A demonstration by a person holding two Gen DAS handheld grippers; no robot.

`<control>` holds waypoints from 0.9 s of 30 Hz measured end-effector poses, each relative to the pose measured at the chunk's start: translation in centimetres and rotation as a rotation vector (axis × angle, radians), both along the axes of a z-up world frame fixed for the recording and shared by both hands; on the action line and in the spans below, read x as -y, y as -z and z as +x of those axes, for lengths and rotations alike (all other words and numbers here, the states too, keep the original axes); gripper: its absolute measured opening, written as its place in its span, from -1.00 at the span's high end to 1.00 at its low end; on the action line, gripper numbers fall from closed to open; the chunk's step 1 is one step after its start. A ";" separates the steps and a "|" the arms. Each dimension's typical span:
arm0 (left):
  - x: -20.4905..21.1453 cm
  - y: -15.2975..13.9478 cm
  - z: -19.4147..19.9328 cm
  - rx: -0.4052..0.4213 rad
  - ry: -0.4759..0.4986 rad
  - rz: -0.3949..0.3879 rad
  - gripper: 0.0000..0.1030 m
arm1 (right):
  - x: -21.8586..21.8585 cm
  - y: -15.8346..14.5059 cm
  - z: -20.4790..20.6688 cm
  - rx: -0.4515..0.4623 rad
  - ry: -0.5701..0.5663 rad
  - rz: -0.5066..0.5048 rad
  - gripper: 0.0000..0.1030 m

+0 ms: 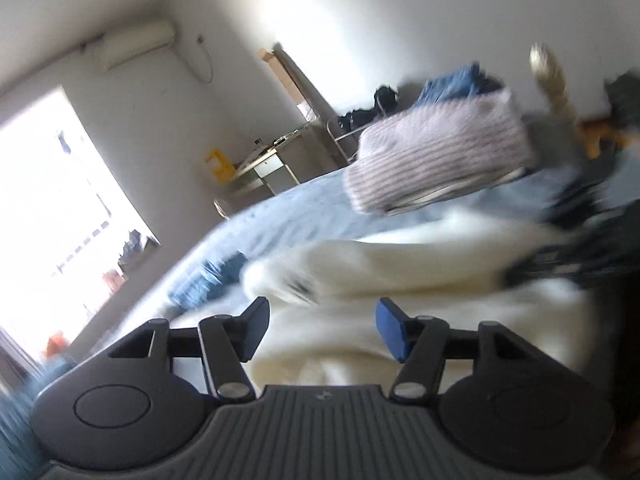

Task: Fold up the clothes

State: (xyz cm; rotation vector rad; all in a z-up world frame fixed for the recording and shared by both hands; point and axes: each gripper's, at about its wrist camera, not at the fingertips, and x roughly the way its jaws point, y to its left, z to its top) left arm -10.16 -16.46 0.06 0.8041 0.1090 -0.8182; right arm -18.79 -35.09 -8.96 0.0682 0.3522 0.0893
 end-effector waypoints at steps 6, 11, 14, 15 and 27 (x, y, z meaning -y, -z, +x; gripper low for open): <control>5.3 -1.1 8.3 0.008 0.119 0.189 -0.23 | 0.5 -0.7 0.1 0.021 -0.040 0.022 0.75; 6.9 -0.6 11.9 -0.041 0.260 0.287 -0.46 | 2.3 -2.0 0.2 0.025 -0.086 0.042 0.76; 8.1 0.1 13.7 -0.057 0.350 0.345 -0.58 | 3.4 -2.3 0.6 0.007 -0.115 0.062 0.75; 8.6 0.3 14.2 -0.072 0.376 0.363 -0.65 | 3.6 -2.3 0.8 0.003 -0.125 0.067 0.76; 10.8 0.8 17.2 -0.310 0.431 0.337 0.62 | 5.6 -1.3 1.8 -0.050 -0.134 0.161 0.75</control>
